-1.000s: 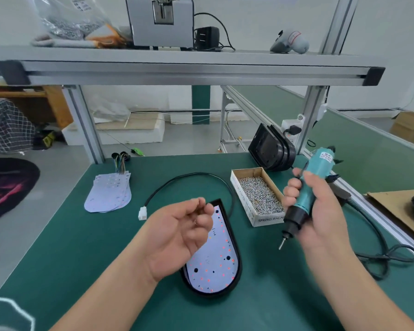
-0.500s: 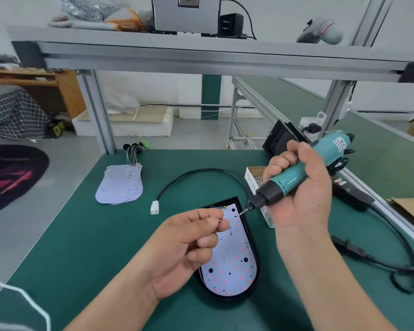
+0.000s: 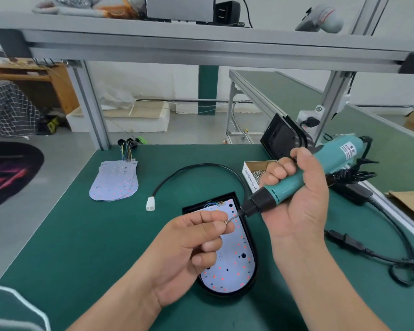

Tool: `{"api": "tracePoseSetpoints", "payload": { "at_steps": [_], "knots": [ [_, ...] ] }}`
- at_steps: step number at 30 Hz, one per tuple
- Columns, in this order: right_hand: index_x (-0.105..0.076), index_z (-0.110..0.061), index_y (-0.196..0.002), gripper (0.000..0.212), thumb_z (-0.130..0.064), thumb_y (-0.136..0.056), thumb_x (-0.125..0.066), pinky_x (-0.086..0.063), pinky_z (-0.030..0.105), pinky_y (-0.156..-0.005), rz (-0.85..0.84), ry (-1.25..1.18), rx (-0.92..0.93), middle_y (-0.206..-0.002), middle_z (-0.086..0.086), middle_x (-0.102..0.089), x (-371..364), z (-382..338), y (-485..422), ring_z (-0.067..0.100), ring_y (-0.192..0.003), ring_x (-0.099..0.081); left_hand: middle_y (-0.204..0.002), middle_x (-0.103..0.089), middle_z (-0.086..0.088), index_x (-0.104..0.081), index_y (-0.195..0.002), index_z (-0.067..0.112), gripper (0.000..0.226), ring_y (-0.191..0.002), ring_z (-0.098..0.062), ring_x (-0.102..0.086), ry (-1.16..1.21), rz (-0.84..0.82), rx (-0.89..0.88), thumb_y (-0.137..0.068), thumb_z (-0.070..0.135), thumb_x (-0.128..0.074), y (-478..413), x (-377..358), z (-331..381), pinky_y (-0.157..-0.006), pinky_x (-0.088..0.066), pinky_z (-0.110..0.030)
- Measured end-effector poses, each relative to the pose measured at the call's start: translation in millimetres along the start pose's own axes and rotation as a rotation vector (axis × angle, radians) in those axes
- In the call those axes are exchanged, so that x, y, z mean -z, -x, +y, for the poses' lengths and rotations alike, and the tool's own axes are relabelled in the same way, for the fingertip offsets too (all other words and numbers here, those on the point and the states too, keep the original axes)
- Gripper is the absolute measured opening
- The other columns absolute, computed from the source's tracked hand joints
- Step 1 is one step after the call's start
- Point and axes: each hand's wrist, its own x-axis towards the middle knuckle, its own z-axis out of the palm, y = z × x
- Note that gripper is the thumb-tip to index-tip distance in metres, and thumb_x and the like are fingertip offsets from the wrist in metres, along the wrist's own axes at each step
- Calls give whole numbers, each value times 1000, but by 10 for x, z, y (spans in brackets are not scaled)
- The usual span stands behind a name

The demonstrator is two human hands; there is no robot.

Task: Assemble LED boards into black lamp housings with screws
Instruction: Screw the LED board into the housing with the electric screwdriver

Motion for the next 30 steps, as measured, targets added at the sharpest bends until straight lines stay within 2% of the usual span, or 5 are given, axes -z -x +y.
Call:
{"api": "tracePoseSetpoints", "payload": {
  "at_steps": [13,16,20,30],
  "knots": [
    [-61,-20,-87,15,-18,-102,-59,-43,21,-52,-57,54,2,-71,-6,-44,29,-7,-3,10,-58,-45,-98,-74,-21,-80,-99,4,23,-54,-11,-40,-160,64,-90,-77,7,-84,4,-26,-24,-44,-34,-19],
    [-61,-21,-89,12,-19,-101,-60,-43,21,-53,-92,74,19,-71,-5,-45,34,-3,9,10,-59,-46,-97,-75,-21,-79,-99,3,24,-53,-11,-39,-191,88,-116,-76,9,-84,-4,-24,-37,-45,-34,-20],
    [-62,-19,-97,4,-20,-101,-64,-44,22,-55,-113,89,40,-71,-4,-47,25,28,32,11,-60,-48,-94,-77,-21,-82,-95,11,20,-52,-11,-37,-282,128,-182,-75,12,-83,-4,-21,-51,-46,-34,-19],
    [-63,-17,-85,15,-22,-98,-69,-47,22,-54,109,7,-36,-70,-4,-48,90,82,-20,11,-59,-49,-99,-79,-19,-82,-98,16,19,-53,-11,-38,-320,134,-232,-80,17,-79,-7,-19,-74,-47,-34,-21]
  ]
}}
